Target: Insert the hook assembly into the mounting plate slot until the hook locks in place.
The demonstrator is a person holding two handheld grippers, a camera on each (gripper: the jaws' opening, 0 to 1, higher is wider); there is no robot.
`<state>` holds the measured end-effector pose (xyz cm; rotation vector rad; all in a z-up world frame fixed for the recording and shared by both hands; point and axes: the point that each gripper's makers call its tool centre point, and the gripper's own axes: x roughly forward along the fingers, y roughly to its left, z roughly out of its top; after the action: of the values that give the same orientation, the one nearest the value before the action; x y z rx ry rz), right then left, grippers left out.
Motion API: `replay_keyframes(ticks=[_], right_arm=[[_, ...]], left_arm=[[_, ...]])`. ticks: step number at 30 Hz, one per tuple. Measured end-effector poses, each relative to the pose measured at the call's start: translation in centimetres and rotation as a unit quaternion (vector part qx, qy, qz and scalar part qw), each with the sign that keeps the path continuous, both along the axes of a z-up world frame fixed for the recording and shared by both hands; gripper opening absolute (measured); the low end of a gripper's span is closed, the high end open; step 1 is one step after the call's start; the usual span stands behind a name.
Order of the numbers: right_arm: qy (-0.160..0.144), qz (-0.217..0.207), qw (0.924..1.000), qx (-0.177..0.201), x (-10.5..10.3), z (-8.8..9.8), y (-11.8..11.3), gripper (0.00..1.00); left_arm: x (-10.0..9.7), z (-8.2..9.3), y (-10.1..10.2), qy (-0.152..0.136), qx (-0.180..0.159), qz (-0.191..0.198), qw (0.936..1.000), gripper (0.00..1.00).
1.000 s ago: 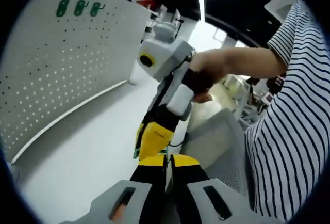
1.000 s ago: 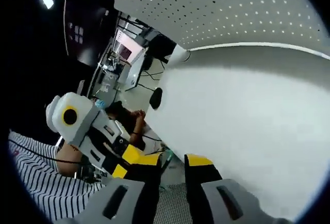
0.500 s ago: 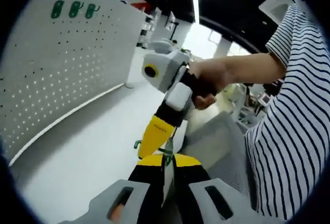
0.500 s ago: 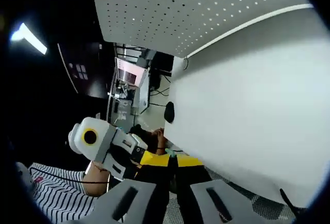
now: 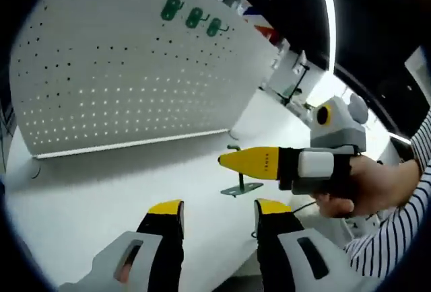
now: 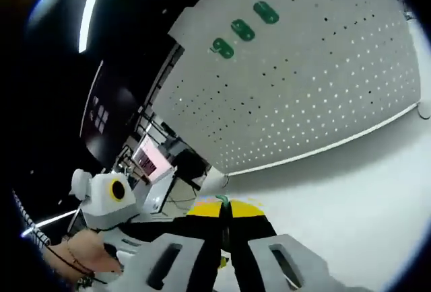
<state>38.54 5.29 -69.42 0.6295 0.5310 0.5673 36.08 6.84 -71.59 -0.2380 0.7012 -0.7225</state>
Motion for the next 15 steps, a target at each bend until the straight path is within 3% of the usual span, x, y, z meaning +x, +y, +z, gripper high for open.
replay_keyframes(ticks=[5, 9, 15], right_arm=[[-0.002, -0.031, 0.9994, 0.018, 0.3, 0.7, 0.0, 0.0], [-0.007, -0.05, 0.9984, 0.024, 0.8, 1.1, -0.1, 0.0], [0.006, -0.076, 0.9955, 0.057, 1.0, 1.4, 0.2, 0.0]], left_arm=[[0.2, 0.2, -0.2, -0.028, 0.046, -0.001, 0.9985, 0.43], [0.5, 1.0, -0.3, -0.05, 0.055, 0.018, 0.9971, 0.42], [1.0, 1.7, -0.1, -0.102, 0.109, 0.021, 0.9886, 0.39]])
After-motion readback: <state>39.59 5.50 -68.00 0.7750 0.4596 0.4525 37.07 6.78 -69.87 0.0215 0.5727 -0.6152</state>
